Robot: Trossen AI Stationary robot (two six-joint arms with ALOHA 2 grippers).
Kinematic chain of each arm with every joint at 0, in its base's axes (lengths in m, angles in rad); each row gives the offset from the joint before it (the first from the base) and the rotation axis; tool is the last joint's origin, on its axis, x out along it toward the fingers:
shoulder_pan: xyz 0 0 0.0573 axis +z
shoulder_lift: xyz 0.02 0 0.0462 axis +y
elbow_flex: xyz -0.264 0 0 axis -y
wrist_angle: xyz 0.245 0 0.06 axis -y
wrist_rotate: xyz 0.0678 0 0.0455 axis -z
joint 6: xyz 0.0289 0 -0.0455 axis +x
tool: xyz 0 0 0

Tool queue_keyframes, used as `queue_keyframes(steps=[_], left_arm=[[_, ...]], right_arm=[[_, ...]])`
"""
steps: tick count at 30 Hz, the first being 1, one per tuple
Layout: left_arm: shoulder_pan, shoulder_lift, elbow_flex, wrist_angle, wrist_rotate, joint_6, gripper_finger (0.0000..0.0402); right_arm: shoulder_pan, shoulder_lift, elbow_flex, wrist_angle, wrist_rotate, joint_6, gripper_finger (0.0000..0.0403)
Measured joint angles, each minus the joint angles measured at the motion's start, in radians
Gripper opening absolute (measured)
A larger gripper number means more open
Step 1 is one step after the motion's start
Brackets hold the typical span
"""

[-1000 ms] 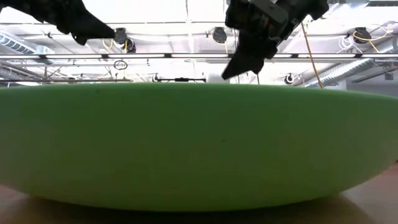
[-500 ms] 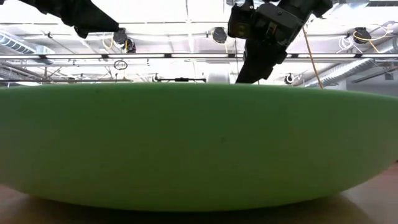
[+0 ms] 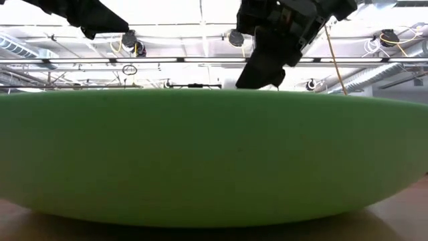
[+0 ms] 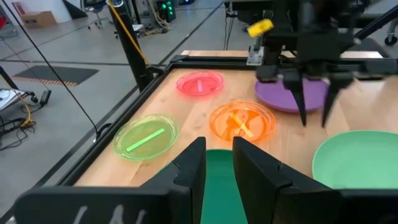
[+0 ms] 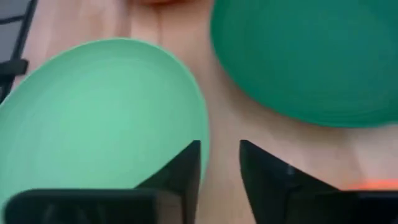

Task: Stack plastic plates
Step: Stack the light green plate on top of the dark green plate

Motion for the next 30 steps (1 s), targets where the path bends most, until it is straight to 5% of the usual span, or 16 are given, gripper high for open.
queue_keyframes(steps=[7,19,24,30], left_arm=[[0.000,0.000,0.000,0.000,0.000,0.001,0.0088],[0.000,0.000,0.000,0.000,0.000,0.009,0.0088],[0.000,0.000,0.000,0.000,0.000,0.010,0.0088],[0.000,0.000,0.000,0.000,0.000,0.016,0.0088]], right_arm=[[0.044,0.116,0.032,-0.011,0.029,0.054,0.0166],[0.038,0.236,0.123,-0.111,0.030,0.109,0.0153],[0.034,0.236,0.125,-0.110,0.027,0.110,0.0125],[0.027,0.241,0.125,-0.106,0.025,0.108,0.0047]])
